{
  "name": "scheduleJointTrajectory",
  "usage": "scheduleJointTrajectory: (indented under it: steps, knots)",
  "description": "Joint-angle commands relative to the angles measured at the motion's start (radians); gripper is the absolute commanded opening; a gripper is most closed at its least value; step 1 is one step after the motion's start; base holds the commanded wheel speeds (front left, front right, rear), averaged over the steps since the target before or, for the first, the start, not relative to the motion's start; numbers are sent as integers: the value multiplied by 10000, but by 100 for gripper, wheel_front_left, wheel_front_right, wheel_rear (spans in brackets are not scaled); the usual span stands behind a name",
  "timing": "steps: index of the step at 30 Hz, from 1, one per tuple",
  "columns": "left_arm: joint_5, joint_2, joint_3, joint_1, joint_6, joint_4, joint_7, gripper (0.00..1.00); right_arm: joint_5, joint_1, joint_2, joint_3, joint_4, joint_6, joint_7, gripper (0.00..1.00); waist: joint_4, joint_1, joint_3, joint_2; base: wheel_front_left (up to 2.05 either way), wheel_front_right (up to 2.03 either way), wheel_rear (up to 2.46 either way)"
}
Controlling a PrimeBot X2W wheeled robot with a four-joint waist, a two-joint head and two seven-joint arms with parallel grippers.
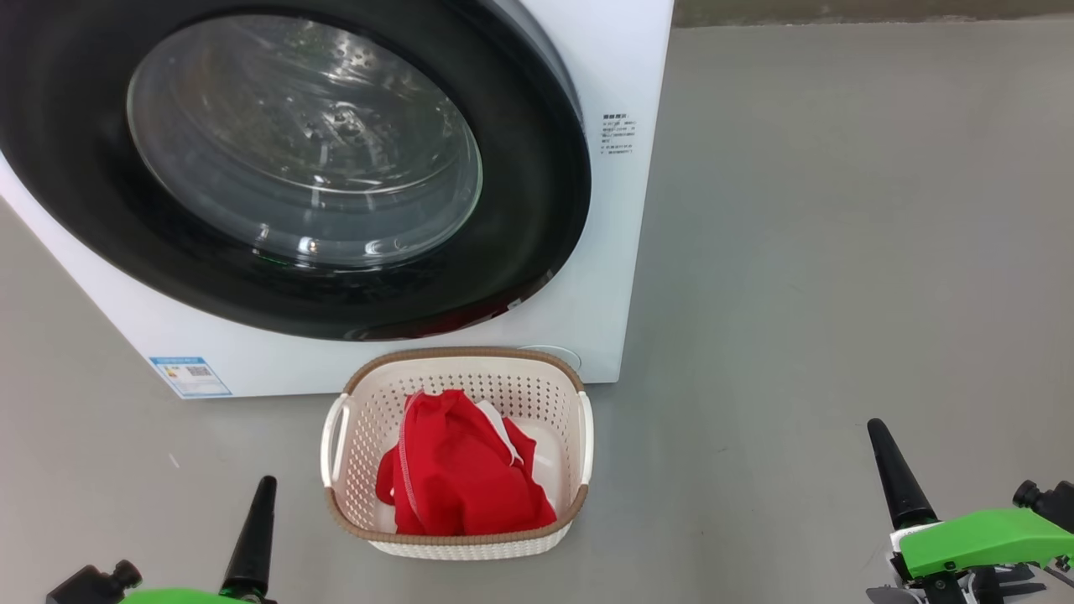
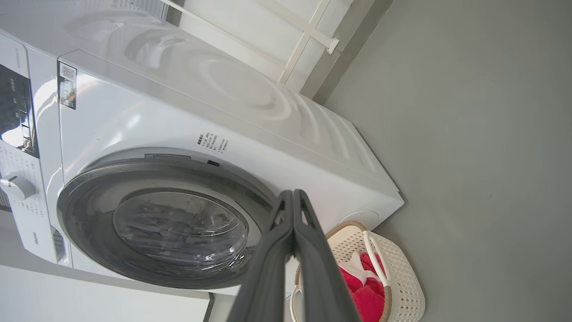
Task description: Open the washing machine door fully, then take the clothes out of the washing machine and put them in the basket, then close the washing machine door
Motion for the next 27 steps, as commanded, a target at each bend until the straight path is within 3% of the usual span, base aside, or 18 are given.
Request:
scheduleJointTrajectory:
  steps: [1, 27]
  knots:
    - [-248, 107, 308, -404, -50, -275, 88, 0, 270, -466, -165, 82, -308, -6, 73, 0, -5, -1, -18, -1, 0, 0, 0]
    - [-2995, -5, 555, -518, -64, -310, 847, 0, 2726, -698, -151, -203, -401, -8, 849, 0, -88, -1, -365, -1, 0, 0, 0]
